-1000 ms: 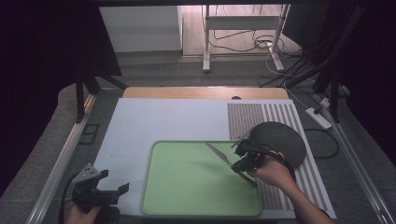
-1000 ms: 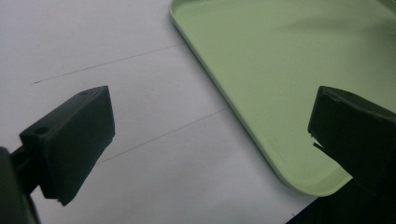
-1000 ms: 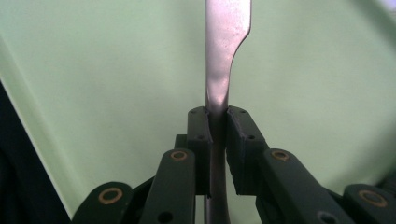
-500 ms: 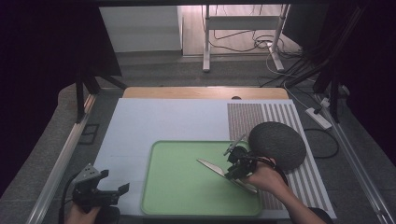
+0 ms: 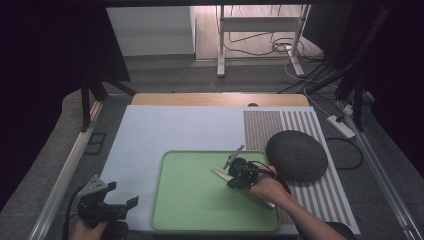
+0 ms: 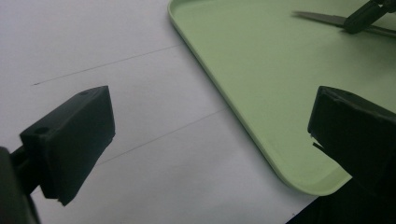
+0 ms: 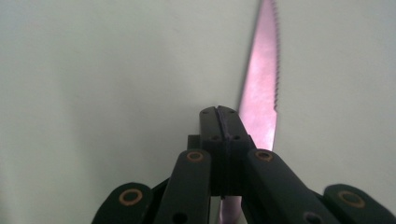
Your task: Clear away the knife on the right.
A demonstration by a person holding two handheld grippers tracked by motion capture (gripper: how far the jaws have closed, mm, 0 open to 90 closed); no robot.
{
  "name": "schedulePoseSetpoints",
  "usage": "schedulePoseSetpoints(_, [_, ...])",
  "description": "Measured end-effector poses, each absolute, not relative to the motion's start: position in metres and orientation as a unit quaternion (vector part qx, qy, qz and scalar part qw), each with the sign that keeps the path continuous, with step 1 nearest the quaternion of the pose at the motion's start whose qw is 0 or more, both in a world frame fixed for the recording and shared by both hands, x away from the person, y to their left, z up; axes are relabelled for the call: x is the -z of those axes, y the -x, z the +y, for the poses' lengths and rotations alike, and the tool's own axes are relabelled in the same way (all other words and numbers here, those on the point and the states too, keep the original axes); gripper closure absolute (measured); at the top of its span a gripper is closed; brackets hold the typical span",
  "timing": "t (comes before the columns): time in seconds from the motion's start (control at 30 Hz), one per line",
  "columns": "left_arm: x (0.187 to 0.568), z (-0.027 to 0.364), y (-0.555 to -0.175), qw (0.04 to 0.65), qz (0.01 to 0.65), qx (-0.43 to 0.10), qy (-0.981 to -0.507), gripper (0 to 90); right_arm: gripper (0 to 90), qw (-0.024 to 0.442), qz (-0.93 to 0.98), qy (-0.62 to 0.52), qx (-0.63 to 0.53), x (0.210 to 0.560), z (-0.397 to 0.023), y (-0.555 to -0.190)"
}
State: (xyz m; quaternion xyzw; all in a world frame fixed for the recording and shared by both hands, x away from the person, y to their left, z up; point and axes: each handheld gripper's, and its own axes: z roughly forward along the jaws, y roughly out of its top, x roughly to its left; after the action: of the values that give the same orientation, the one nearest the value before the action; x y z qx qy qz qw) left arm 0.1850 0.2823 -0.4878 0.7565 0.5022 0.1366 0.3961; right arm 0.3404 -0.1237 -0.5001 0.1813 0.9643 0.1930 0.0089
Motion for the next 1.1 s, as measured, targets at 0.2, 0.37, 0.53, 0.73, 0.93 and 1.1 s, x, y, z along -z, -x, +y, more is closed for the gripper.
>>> schedulePoseSetpoints(0.2, [0.488, 0.281, -0.185, 0.395, 0.500, -0.139, -0.758, 1.6, 90.0, 0.033, 0.960, -0.212, -0.177, 0.497, -0.146, -0.347])
schedulePoseSetpoints(0.37, [0.488, 0.281, -0.185, 0.394, 0.500, -0.139, -0.759, 1.5, 90.0, 0.028, 0.955, -0.237, -0.178, 0.496, -0.167, -0.346])
schedulePoseSetpoints(0.53, [0.488, 0.281, -0.185, 0.393, 0.500, -0.139, -0.759, 1.6, 90.0, 0.012, 0.950, -0.253, -0.185, 0.496, -0.180, -0.343])
schedulePoseSetpoints(0.73, [0.488, 0.281, -0.185, 0.393, 0.500, -0.139, -0.759, 1.6, 90.0, 0.004, 0.950, -0.252, -0.183, 0.496, -0.184, -0.338])
schedulePoseSetpoints(0.93, [0.487, 0.280, -0.186, 0.389, 0.499, -0.139, -0.762, 1.6, 90.0, 0.038, 0.951, -0.248, -0.182, 0.497, -0.172, -0.352])
schedulePoseSetpoints(1.1, [0.488, 0.281, -0.185, 0.392, 0.499, -0.139, -0.760, 1.7, 90.0, 0.032, 0.947, -0.265, -0.178, 0.496, -0.169, -0.361])
